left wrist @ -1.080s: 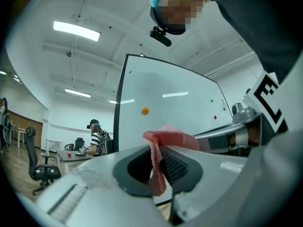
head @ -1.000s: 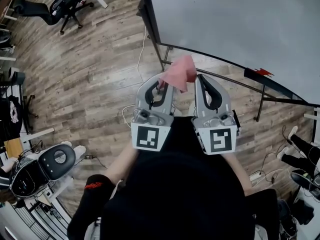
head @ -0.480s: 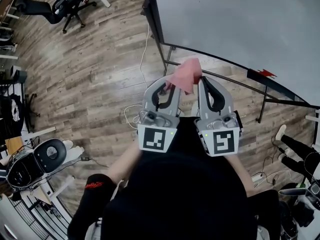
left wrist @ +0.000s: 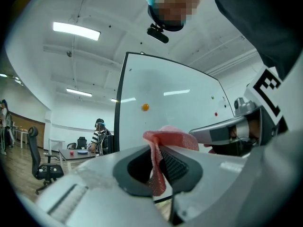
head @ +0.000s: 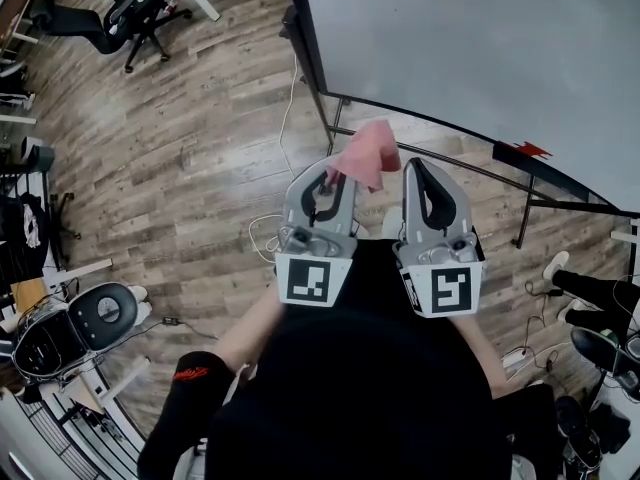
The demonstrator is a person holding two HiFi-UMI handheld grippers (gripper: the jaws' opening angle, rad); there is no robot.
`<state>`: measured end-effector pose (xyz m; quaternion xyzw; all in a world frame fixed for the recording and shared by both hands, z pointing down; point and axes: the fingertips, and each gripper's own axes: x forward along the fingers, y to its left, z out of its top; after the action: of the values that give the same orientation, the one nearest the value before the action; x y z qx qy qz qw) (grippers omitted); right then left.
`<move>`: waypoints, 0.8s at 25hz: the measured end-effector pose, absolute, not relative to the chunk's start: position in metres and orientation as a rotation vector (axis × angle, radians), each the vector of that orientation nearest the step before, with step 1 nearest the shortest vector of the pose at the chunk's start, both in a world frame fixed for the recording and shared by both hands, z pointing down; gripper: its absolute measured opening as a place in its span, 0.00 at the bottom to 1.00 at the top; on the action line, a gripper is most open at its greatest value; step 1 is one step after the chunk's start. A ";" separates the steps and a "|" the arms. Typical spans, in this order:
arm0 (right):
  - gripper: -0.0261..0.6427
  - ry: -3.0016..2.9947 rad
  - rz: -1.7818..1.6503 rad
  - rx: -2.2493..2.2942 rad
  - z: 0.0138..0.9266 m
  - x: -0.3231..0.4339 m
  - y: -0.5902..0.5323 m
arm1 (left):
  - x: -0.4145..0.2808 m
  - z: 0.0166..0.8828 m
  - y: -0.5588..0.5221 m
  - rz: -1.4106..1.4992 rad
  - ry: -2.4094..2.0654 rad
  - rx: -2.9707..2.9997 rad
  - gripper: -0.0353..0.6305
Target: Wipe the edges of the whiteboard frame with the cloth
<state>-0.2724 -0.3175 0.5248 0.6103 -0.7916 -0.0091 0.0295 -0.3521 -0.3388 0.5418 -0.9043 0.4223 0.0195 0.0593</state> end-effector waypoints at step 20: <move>0.04 -2.431 -0.037 1.892 0.527 -0.270 -0.314 | -0.350 0.545 -0.336 0.018 1.246 -2.724 0.09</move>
<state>-0.2698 -0.3142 0.5265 0.6139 -0.7887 -0.0119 0.0304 -0.3498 -0.3359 0.5455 -0.9069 0.4149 0.0061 0.0730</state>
